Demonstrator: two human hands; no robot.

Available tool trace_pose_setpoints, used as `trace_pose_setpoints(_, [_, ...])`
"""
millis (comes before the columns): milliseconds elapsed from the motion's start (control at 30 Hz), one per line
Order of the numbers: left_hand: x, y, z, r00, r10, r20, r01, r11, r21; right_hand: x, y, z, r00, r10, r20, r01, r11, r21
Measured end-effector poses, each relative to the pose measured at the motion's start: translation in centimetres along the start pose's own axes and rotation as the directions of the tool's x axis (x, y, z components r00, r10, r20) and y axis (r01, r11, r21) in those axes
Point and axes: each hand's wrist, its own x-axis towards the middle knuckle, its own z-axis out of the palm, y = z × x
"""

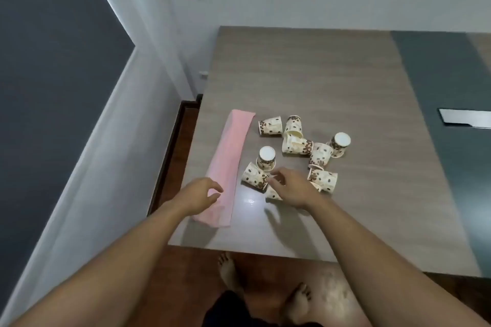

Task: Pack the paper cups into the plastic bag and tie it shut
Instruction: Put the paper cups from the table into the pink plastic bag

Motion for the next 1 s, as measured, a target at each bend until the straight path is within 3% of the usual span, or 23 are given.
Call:
trace_pose_setpoints(167, [0.8,-3.5,3.6,0.985,-0.055,0.163,0.056,0.998,-0.005,2.3,-0.5,6.7,0.99,0.05,0.128,-0.051,0.999,0.004])
trace_pose_setpoints(300, [1.6,-6.9,7.0,0.978,-0.095,0.188,0.086,0.995,0.054,4.2,-0.7,13.0,0.963,0.098,0.251,-0.092,0.995,-0.033])
trace_pose_setpoints(567, [1.8,-9.7,10.7,1.0,0.022,-0.014,-0.021,0.995,0.093,5.2,-1.6,20.2,0.941,0.106,0.323,-0.036,0.976,-0.217])
trace_pose_setpoints(733, [2.5,-10.3,9.8,0.995,-0.069,-0.075,0.051,0.975,-0.214,5.1,-2.8,20.3,0.944,0.158,0.288,-0.106,0.976,-0.189])
trace_pose_setpoints(867, [2.7,-9.3,7.1,0.988,-0.152,-0.012,0.122,0.839,-0.53,5.1,-3.3,18.8,0.962,0.168,0.213,-0.153,0.985,-0.085])
trace_pose_setpoints(1000, [2.3,-8.4,3.6,0.991,-0.132,0.014,0.104,0.708,-0.699,4.8,-4.5,15.8,0.989,0.124,0.084,-0.13,0.989,0.067])
